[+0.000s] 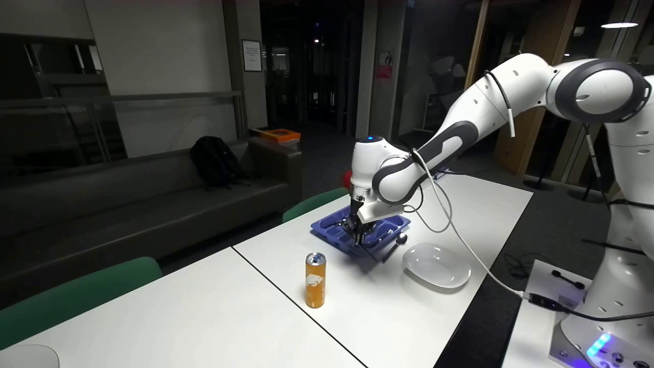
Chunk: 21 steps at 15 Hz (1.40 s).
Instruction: Move the blue cutlery holder forwards, remove one butter knife from the holder and put it on the table
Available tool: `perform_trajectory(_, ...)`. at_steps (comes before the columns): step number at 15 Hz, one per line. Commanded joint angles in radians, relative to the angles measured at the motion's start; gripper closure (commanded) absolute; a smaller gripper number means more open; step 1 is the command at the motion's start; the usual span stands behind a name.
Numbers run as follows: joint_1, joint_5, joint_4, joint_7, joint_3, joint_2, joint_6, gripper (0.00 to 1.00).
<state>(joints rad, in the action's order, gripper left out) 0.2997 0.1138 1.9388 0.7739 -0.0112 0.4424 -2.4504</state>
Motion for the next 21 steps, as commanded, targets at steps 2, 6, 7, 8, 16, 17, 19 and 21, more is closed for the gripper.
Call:
perform_trajectory(2,0.012,0.015,0.242,0.022,0.005,-0.137,-0.162,0.97)
perform_trajectory(6,-0.023,-0.02,0.29,-0.049,-0.006,-0.137,-0.234,0.97)
perform_trajectory(7,-0.043,-0.037,0.274,-0.09,-0.016,-0.122,-0.224,0.97)
perform_trajectory(8,-0.004,-0.01,0.241,-0.023,0.003,-0.091,-0.201,0.88)
perform_trajectory(16,-0.021,-0.018,0.242,-0.055,0.004,-0.091,-0.201,0.88)
perform_trajectory(17,-0.021,-0.018,0.242,-0.055,0.004,-0.091,-0.201,0.88)
perform_trajectory(19,-0.021,-0.018,0.242,-0.055,0.004,-0.091,-0.201,0.88)
perform_trajectory(21,-0.021,-0.018,0.242,-0.055,0.004,-0.091,-0.201,0.88)
